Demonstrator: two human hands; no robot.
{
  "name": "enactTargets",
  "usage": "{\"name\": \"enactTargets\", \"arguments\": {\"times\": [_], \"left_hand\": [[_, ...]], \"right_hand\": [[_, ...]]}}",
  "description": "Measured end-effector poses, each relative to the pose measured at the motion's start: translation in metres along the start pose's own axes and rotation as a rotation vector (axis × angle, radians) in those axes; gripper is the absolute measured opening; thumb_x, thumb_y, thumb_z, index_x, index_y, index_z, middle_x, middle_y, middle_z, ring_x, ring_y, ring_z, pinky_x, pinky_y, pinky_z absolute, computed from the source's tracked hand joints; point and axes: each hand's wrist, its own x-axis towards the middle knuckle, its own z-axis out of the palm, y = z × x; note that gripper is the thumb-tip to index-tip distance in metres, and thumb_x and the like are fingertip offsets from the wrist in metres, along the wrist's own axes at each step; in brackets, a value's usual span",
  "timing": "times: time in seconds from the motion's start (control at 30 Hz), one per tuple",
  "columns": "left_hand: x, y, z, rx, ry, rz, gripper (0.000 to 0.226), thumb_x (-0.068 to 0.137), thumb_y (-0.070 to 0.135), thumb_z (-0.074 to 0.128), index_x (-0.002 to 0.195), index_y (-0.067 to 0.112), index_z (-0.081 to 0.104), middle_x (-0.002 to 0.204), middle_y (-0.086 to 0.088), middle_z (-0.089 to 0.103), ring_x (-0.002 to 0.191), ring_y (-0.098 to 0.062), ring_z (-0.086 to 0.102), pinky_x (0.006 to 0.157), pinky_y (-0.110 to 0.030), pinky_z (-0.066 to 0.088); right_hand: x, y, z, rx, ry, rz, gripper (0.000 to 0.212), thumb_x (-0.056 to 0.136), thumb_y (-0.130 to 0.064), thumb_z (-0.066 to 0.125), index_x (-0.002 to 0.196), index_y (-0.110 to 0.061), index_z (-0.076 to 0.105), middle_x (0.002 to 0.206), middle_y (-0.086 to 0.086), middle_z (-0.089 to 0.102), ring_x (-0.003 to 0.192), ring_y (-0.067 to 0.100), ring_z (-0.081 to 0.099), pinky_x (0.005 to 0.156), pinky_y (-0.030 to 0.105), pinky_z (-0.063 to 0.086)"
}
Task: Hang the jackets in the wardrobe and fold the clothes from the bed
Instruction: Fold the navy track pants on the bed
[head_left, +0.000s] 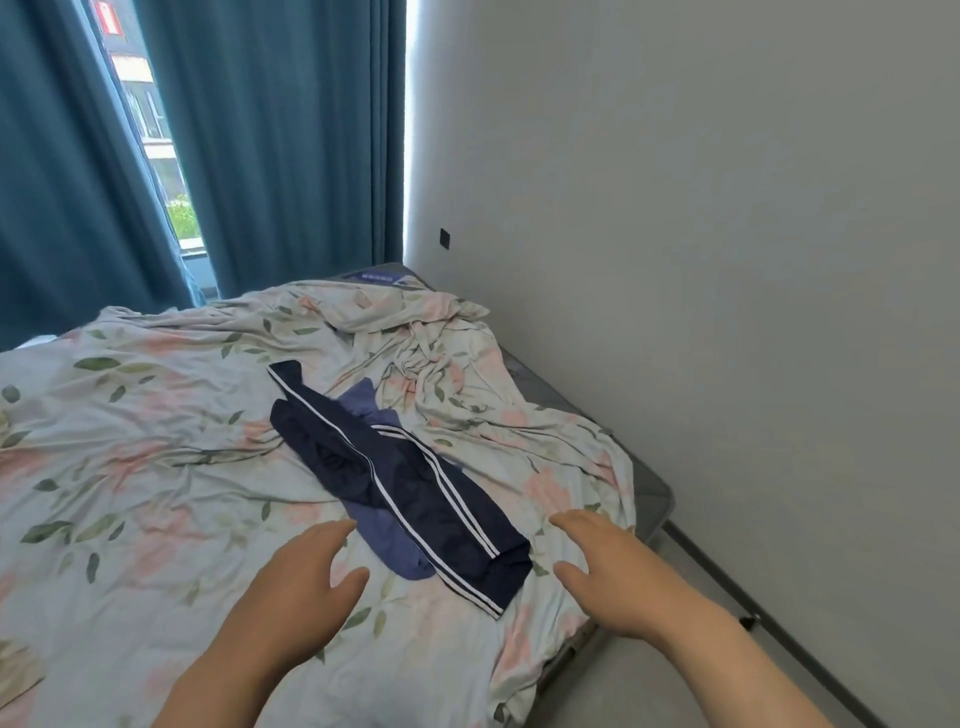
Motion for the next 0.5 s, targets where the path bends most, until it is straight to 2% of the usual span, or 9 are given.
{"name": "enactTargets", "arguments": {"times": [0.13,0.33,0.5], "left_hand": [[0.023,0.003,0.024,-0.022,-0.067,-0.029,0.054,0.095,0.04,0.053,0.146,0.033,0.036,0.146,0.014,0.043,0.13,-0.008,0.043,0.095,-0.02,0.035],[0.079,0.018,0.076,-0.083,-0.127,-0.204,0.058,0.095,0.04,0.053,0.149,0.029,0.035,0.153,0.009,0.038,0.138,-0.011,0.038,0.108,-0.027,0.033],[0.137,0.028,0.156,-0.205,-0.247,-0.386,0.054,0.095,0.039,0.054,0.146,0.028,0.039,0.151,0.008,0.04,0.135,-0.013,0.042,0.107,-0.027,0.034]], "right_hand": [[0.029,0.024,0.007,0.031,-0.062,0.01,0.056,0.1,-0.038,0.043,0.153,-0.03,0.026,0.157,-0.013,0.028,0.141,0.008,0.032,0.111,0.024,0.028],[0.11,0.077,0.027,0.063,-0.204,-0.026,0.059,0.1,-0.038,0.043,0.154,-0.028,0.024,0.158,-0.01,0.028,0.141,0.009,0.032,0.112,0.023,0.026],[0.201,0.136,0.068,0.042,-0.384,-0.054,0.056,0.099,-0.036,0.044,0.152,-0.025,0.03,0.154,-0.003,0.035,0.137,0.014,0.038,0.11,0.026,0.031]]}}
